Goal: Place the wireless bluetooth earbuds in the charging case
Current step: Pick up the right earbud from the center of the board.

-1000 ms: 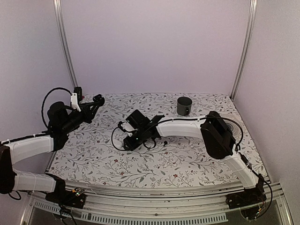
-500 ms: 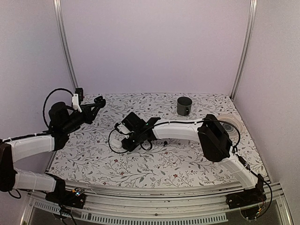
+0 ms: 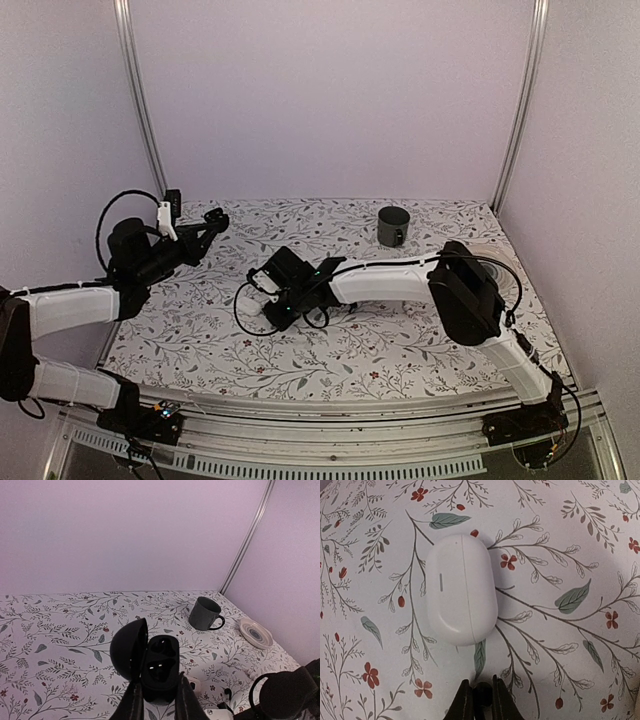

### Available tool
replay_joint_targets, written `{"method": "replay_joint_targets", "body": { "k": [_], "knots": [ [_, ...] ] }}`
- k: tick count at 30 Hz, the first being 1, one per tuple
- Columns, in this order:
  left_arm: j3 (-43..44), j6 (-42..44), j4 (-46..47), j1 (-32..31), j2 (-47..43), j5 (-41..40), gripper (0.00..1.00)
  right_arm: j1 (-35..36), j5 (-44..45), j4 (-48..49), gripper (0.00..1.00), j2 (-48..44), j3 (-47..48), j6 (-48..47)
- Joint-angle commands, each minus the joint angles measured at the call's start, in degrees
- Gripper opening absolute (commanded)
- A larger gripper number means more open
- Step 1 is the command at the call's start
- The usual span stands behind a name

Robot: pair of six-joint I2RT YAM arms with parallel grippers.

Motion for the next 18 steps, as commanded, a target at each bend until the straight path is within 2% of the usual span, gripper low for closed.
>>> {"method": "replay_joint_targets", "body": {
  "k": [1, 9, 12, 18],
  "knots": [
    [0.81, -0.89, 3.3, 0.09, 2.5, 3.28, 0.0, -2.6, -2.43, 1.14, 0.08, -6.38, -11.09, 3.64],
    [1.57, 2.78, 8.91, -6.78, 9.84, 9.7, 0.0, -9.16, -12.1, 16.11, 0.05, -22.29, -32.32, 9.55],
    [1.95, 5.56, 10.77, -9.78, 12.87, 10.79, 0.0, -11.28, -14.33, 20.25, 0.05, -26.62, -37.66, 11.25],
    [3.2, 7.03, 16.51, -11.76, 19.07, 17.94, 0.0, -14.49, -18.75, 25.65, 0.05, -34.34, -43.24, 13.01]
  ]
}}
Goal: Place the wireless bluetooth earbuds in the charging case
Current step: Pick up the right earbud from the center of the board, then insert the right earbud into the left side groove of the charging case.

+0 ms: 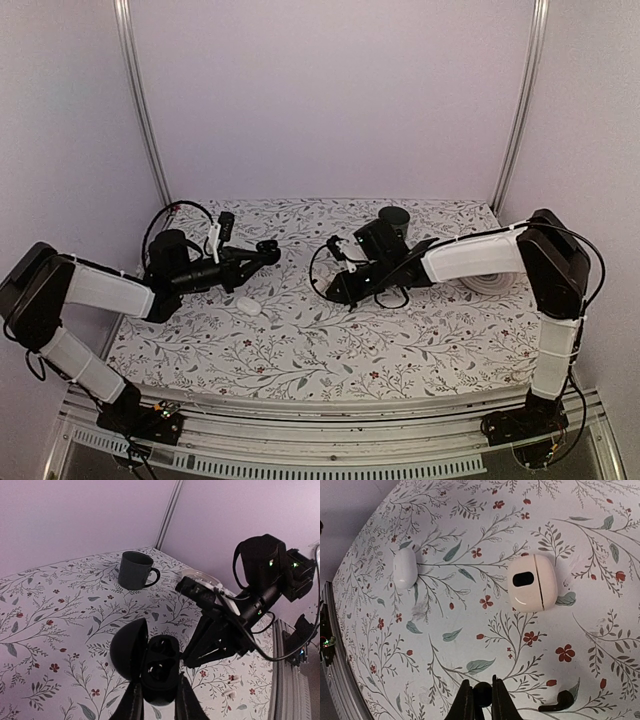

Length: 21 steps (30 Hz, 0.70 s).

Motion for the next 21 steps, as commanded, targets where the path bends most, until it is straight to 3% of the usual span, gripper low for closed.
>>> {"method": "replay_joint_targets", "body": {
  "k": [1, 12, 21],
  "knots": [
    [2.78, 3.41, 5.82, -1.39, 3.74, 6.39, 0.0, -1.19, -5.42, 7.96, 0.05, -7.48, -2.83, 2.28],
    [7.03, 10.4, 6.21, -6.97, 6.57, 9.12, 0.0, -1.56, -5.44, 14.05, 0.05, -21.15, -5.12, 3.41],
    [11.91, 7.18, 4.91, -9.54, 7.34, 12.65, 0.0, -0.99, -9.65, 23.84, 0.06, -24.62, -6.69, 4.53]
  ]
}}
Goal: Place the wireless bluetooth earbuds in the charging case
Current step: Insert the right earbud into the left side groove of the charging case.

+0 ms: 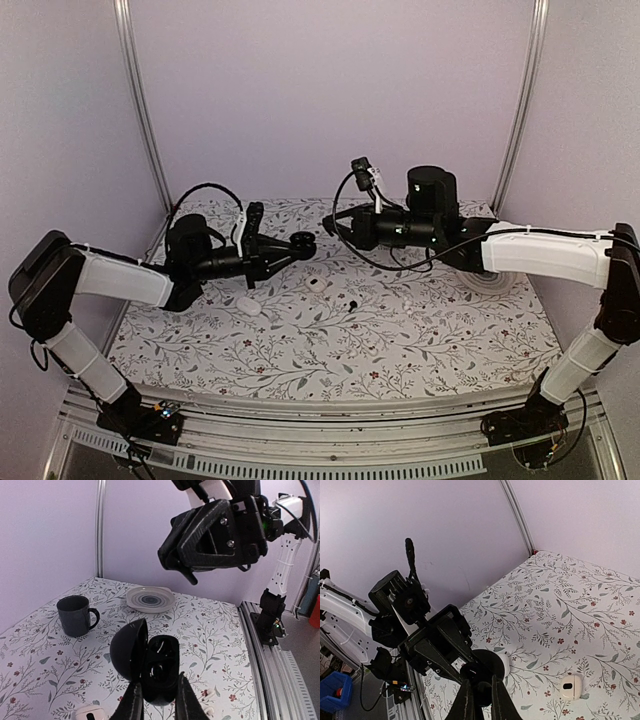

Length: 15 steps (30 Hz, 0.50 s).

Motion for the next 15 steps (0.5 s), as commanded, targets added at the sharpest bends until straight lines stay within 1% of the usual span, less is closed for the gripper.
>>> {"method": "replay_joint_targets", "body": {
  "k": [1, 6, 15],
  "knots": [
    [2.66, -2.25, 0.97, -1.54, 1.31, 3.0, 0.0, 0.7, -2.45, 6.74, 0.07, -1.73, -1.11, 0.51],
    [3.74, -5.33, 2.85, -2.18, 1.76, 3.79, 0.0, 2.51, -0.73, 8.22, 0.07, -2.16, -1.49, -1.49],
    [4.66, -11.6, 8.24, -2.35, 2.14, 5.5, 0.0, 3.11, 0.7, 11.96, 0.07, -1.96, -3.12, -1.35]
  ]
}}
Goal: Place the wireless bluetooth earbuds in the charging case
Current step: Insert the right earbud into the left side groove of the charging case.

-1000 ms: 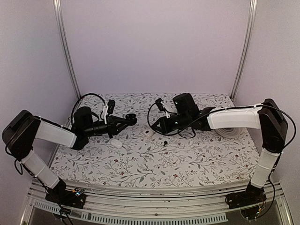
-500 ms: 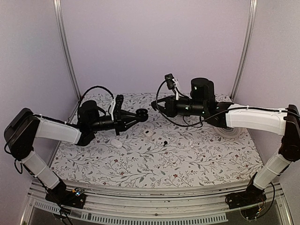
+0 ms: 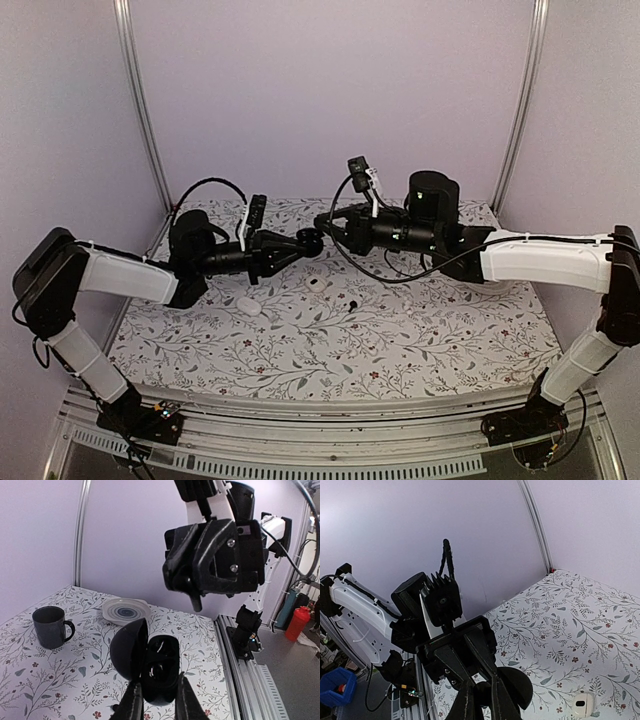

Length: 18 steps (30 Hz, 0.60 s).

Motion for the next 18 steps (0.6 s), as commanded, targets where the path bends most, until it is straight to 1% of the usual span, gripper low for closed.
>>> {"method": "replay_joint_targets", "body": {
  "k": [1, 11, 18],
  "knots": [
    [2.12, -3.99, 4.96, -0.85, 0.49, 1.99, 0.0, 0.49, 1.71, 3.72, 0.07, -1.07, -0.82, -0.57],
    [2.87, -5.12, 4.26, -1.2, 0.04, 2.81, 0.0, 1.21, 2.28, 5.16, 0.07, 0.2, 0.09, -0.82],
    [2.89, -8.84, 8.14, -1.29, 0.12, 2.81, 0.0, 1.88, 2.93, 5.19, 0.07, 0.88, -0.09, -1.4]
  ]
}}
